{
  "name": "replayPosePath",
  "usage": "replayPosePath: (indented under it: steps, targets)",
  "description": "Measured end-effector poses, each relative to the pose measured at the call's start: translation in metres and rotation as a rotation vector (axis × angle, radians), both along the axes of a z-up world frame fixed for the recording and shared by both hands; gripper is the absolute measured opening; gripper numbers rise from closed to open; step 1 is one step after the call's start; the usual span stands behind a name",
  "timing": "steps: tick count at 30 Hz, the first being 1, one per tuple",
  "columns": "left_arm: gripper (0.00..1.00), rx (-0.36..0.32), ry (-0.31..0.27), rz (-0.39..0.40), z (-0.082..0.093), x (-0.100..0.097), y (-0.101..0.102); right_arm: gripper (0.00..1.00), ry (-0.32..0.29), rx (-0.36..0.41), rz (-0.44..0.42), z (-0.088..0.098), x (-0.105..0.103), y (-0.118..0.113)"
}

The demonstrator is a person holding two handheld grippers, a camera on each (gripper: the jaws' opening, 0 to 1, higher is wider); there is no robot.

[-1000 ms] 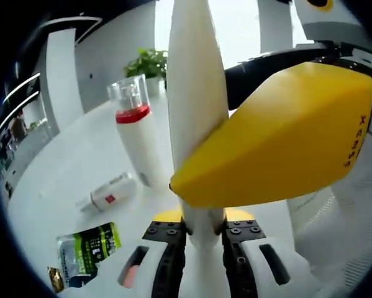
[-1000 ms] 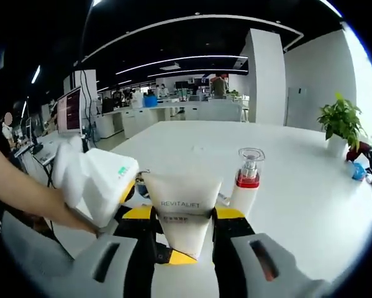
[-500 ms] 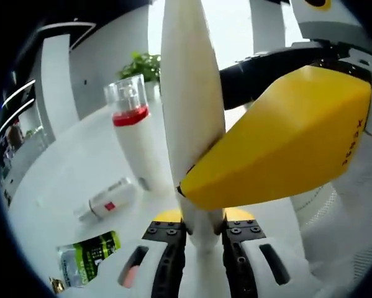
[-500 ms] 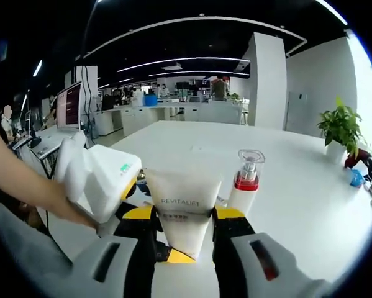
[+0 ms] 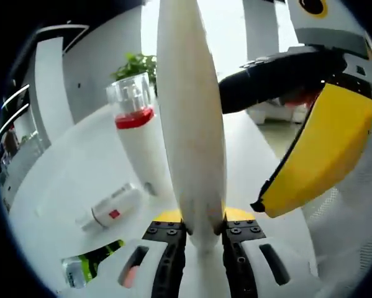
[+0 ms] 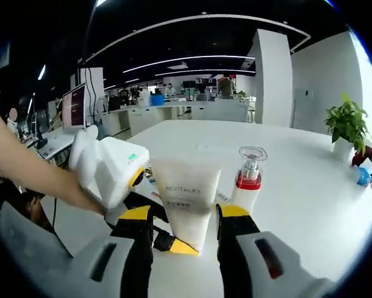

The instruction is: Arrange the skincare products in the storage area until every visible bottle or jar stands upright without overlapping.

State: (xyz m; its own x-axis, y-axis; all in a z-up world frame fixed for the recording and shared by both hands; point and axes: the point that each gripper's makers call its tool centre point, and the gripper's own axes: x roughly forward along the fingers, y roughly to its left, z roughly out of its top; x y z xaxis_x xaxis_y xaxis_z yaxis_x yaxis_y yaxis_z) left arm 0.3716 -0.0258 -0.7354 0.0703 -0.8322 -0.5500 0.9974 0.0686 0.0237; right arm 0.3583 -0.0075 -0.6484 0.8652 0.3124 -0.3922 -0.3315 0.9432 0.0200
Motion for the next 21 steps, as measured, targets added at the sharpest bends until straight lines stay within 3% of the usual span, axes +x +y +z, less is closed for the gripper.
replayPosePath:
  steps: [7, 21]
  targets:
    - [0.18, 0.001, -0.002, -0.012, 0.000, 0.015, -0.002, 0.56, 0.027, 0.005, 0.056, -0.007, -0.007, 0.001]
    - [0.18, 0.000, -0.002, -0.028, 0.000, 0.042, -0.010, 0.67, 0.066, -0.003, 0.078, -0.016, -0.018, -0.016]
